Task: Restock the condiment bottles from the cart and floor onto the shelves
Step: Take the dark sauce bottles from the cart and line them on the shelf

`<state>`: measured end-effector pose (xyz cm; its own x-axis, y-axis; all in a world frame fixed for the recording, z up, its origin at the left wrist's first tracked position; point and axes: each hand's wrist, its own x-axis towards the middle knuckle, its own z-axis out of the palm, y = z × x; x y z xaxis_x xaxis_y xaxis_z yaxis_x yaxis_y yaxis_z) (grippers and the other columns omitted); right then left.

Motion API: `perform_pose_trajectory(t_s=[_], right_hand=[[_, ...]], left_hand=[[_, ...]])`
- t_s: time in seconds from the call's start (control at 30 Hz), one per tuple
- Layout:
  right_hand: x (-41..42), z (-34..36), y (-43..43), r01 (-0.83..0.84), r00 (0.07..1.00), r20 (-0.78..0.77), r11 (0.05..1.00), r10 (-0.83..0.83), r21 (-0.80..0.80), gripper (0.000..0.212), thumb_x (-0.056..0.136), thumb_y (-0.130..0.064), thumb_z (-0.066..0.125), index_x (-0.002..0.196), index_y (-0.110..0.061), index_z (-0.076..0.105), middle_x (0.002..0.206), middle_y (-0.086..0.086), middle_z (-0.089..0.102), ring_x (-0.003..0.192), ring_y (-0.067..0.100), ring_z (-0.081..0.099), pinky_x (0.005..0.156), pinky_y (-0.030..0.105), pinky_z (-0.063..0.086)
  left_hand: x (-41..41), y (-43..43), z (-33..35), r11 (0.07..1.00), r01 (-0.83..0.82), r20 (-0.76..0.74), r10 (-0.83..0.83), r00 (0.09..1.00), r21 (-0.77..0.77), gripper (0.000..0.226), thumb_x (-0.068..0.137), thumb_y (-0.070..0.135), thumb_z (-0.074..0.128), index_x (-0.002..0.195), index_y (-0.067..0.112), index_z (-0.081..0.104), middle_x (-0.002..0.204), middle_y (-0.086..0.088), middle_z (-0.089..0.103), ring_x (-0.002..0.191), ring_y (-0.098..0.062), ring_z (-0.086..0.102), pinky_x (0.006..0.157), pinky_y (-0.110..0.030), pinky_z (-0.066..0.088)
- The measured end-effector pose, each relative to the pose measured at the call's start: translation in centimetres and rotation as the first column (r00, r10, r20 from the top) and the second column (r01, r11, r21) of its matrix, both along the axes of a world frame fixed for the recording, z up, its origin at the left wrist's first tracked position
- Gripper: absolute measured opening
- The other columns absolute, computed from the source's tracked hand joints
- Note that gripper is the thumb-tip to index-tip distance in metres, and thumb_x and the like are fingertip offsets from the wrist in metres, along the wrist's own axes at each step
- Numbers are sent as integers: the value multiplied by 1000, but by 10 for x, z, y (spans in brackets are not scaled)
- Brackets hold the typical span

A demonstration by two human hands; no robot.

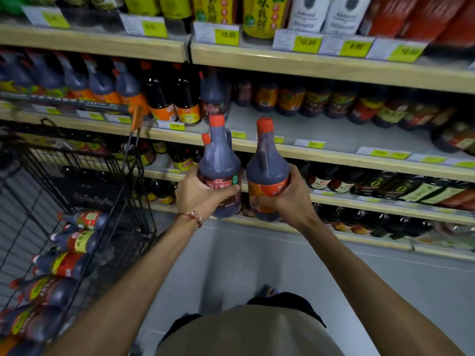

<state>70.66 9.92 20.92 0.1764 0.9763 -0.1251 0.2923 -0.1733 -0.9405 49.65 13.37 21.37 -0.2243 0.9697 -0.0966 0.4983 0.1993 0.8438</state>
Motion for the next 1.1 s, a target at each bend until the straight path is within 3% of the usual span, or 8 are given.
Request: perform_pose_trajectory(t_s=[0.33, 0.43, 0.53, 0.63, 0.7, 0.83, 0.93, 1.1], right_hand=[[64, 1, 49, 30, 998, 54, 999, -31, 9, 90, 58, -13, 101, 127, -23, 44, 111, -15, 62, 94, 3, 66, 65, 15, 54], [66, 2, 64, 76, 997, 14, 997, -76, 17, 89, 60, -7, 99, 127, -22, 43, 109, -14, 63, 87, -4, 68, 61, 13, 54], [60, 5, 79, 115, 993, 0, 993, -115, 36, 91, 58, -6, 101, 128, -20, 43, 111, -11, 63, 85, -13, 65, 61, 10, 52], [51, 4, 93, 163, 987, 1, 985, -163, 53, 97, 53, -16, 102, 130, -20, 43, 116, -8, 64, 93, -1, 68, 63, 10, 53], [45, 0, 103, 210, 978, -1, 975, -211, 73, 94, 57, -10, 101, 131, -21, 43, 118, -6, 65, 96, 5, 67, 65, 14, 55], [38, -7, 116, 266, 963, 21, 958, -270, 107, 90, 59, -12, 100, 128, -26, 44, 116, -10, 64, 98, 9, 68, 76, 28, 59], [38, -11, 124, 273, 960, 26, 953, -279, 136, 91, 58, -14, 101, 128, -26, 44, 116, -9, 64, 98, 7, 68, 74, 24, 58], [42, -21, 141, 278, 957, 25, 940, -288, 197, 94, 59, -15, 101, 132, -24, 42, 118, -15, 59, 100, 0, 65, 76, 23, 58]], left_hand=[[68, 54, -5, 997, 53, 47, -55, 997, 48, 86, 39, 52, 89, 114, 23, 60, 106, 7, 72, 96, -17, 70, 78, -33, 58], [70, 77, -7, 991, 111, -36, -109, 993, 72, 77, 46, 40, 95, 109, 26, 54, 102, 7, 69, 94, -22, 68, 76, -36, 57], [68, 101, -9, 977, 186, -156, -169, 973, 102, 78, 49, 42, 93, 115, 26, 56, 98, 7, 67, 95, -29, 68, 77, -41, 57], [65, 126, -14, 960, 242, -139, -223, 965, 140, 83, 53, 40, 95, 124, 25, 55, 108, 1, 72, 100, -29, 68, 75, -36, 54], [63, 143, -20, 947, 254, -103, -237, 966, 199, 87, 51, 37, 96, 126, 24, 54, 113, 0, 72, 102, -28, 68, 75, -34, 55], [62, 171, -30, 915, 261, -57, -256, 965, 309, 90, 52, 39, 96, 129, 24, 51, 115, 1, 72, 102, -23, 69, 75, -32, 56], [65, 192, -33, 898, 245, -20, -255, 967, 367, 88, 53, 38, 93, 129, 24, 50, 114, 3, 72, 99, -21, 69, 74, -35, 57], [76, 226, -43, 854, 236, 20, -277, 961, 464, 87, 57, 23, 97, 130, 15, 50, 114, 8, 64, 101, -5, 61, 78, -10, 47]])
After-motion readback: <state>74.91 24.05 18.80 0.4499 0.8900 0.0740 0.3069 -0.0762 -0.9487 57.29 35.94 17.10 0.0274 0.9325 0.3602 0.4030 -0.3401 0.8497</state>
